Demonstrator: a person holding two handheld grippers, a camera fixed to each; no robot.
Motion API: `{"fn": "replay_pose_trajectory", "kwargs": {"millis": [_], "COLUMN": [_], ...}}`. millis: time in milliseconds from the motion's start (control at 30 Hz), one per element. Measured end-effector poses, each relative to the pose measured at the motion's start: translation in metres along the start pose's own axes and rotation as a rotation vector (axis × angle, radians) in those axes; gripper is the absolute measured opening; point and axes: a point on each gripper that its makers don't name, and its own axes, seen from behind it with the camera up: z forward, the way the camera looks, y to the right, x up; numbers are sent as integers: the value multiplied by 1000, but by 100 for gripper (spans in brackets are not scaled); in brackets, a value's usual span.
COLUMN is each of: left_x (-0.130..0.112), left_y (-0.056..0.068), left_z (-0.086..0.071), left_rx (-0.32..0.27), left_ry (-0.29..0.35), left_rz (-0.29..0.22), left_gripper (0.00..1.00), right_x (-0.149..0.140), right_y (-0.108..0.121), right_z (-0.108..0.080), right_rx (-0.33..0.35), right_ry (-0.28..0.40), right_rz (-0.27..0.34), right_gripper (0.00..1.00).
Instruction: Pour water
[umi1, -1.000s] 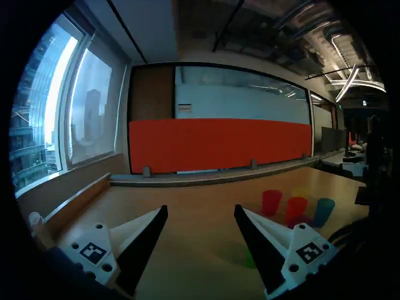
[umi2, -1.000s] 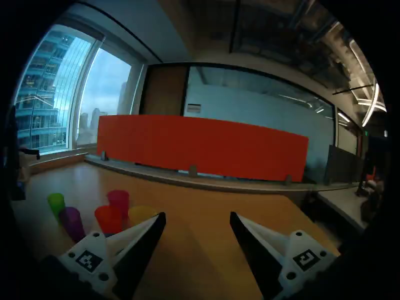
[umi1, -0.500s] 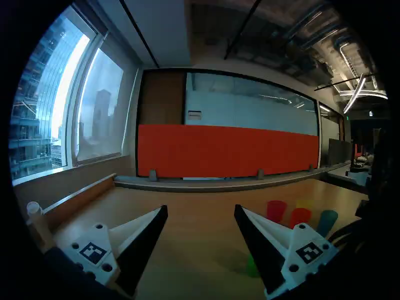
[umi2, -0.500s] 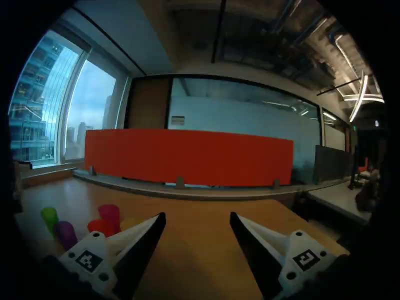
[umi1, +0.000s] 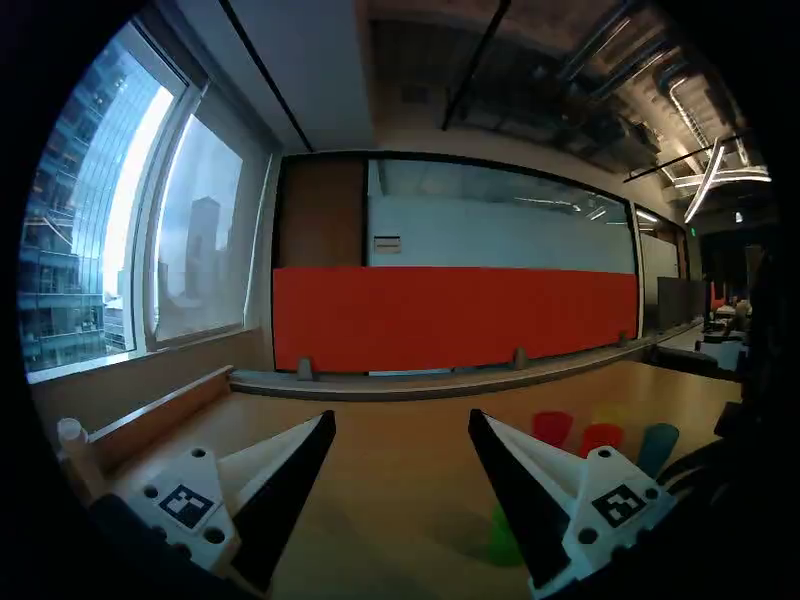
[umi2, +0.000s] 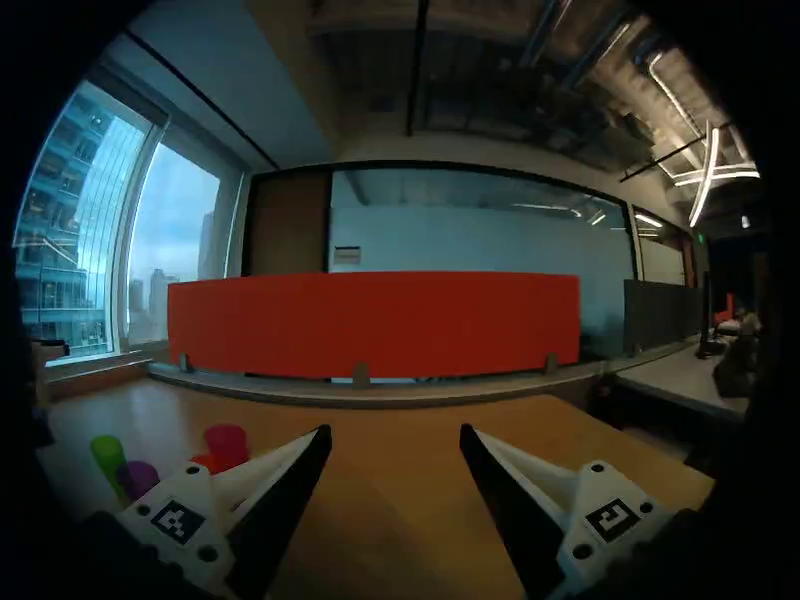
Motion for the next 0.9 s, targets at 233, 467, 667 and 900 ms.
{"fn": "replay_pose_trajectory", "kwargs": {"millis": [233,467,667,900], "left_x": [-2,-5,-8,-15], "left_y": [-7,-9,-3,2], "left_z": [-2,-3,-5,-8], "left_rx": [38,58,73,91], "left_ry": [9,8,21,33], "left_rz": [-8,3,35,55], "left_gripper": [99,99,99,99], "right_x": [7,13,21,30], "right_y": [4,11,17,18], "right_z": [-6,-11,-13,-13], "right_rx": [-16,-32,-45,-48], "right_ry": [13,21,34,32], "right_rz": [-15,-16,0,13], "right_gripper": [99,99,99,99]}}
